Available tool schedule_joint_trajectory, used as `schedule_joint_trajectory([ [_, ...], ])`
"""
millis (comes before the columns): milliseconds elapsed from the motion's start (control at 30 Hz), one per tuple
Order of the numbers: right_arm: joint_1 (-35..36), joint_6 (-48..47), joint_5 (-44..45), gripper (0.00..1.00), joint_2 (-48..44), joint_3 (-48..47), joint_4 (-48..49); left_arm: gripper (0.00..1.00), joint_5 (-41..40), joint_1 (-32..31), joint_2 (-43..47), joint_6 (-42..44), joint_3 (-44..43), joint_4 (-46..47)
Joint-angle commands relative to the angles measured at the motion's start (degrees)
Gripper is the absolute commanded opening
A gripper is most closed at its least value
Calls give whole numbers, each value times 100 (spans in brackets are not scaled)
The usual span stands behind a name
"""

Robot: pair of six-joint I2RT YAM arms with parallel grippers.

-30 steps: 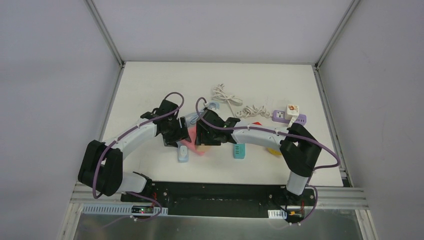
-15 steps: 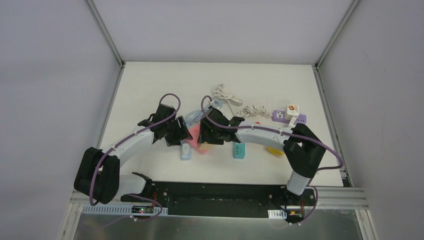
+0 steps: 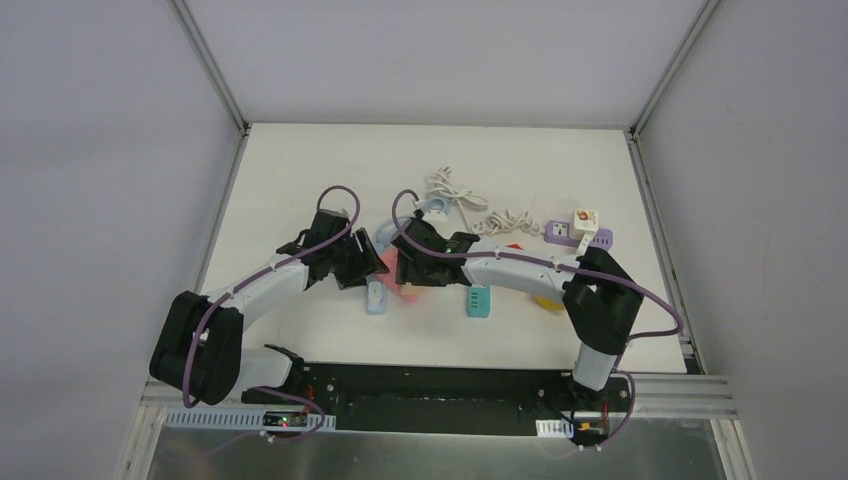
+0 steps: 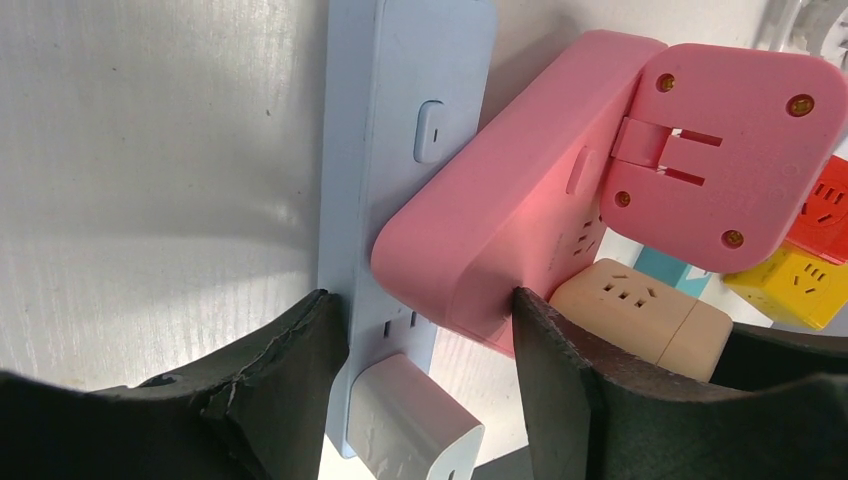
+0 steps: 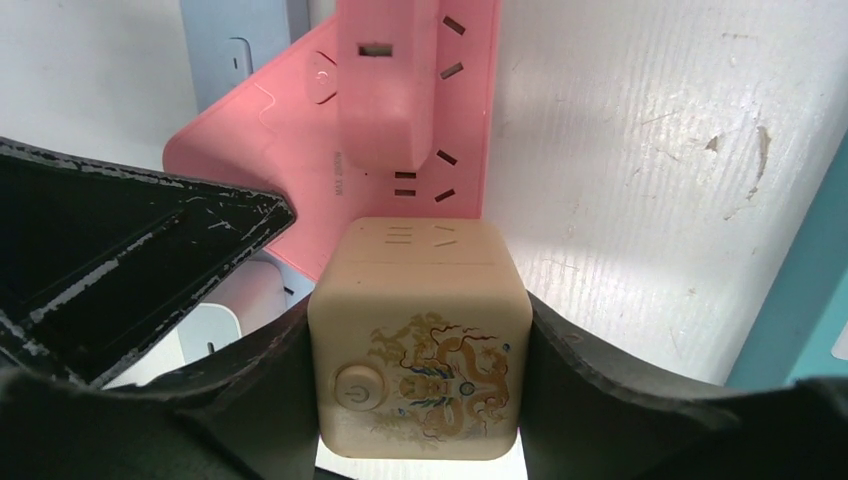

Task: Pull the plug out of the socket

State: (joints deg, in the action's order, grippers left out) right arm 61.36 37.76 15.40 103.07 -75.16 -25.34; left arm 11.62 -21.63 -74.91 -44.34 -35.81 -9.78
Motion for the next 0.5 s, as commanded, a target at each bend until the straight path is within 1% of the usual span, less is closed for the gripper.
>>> schedule_joint_trajectory([
  [0,35,373,-1681,0,-764,658,1862,42,-480,-122,-704,-78,453,-475],
  [67,-74,480,-2097,0,-895,910,2336,42,-541,-122,-679,-80,436,-578],
  [100,-57,463,-2114,0,-867,888,2340,42,-575,-122,-668,-120,435,-623],
  [167,90,345,-1867,0,-639,599,1980,42,-659,-122,-621,-224,433,-736],
  [267,419,72,-826,0,-86,-151,814,42,-826,-122,-501,-257,391,-941],
  [333,516,65,-530,0,227,-558,334,42,-918,-122,-464,-192,323,-1103],
  [400,544,96,-435,0,313,-675,178,42,-993,-122,-443,-121,249,-1234],
  [467,524,84,-492,0,144,-565,330,42,-1016,-122,-436,-66,213,-1290],
])
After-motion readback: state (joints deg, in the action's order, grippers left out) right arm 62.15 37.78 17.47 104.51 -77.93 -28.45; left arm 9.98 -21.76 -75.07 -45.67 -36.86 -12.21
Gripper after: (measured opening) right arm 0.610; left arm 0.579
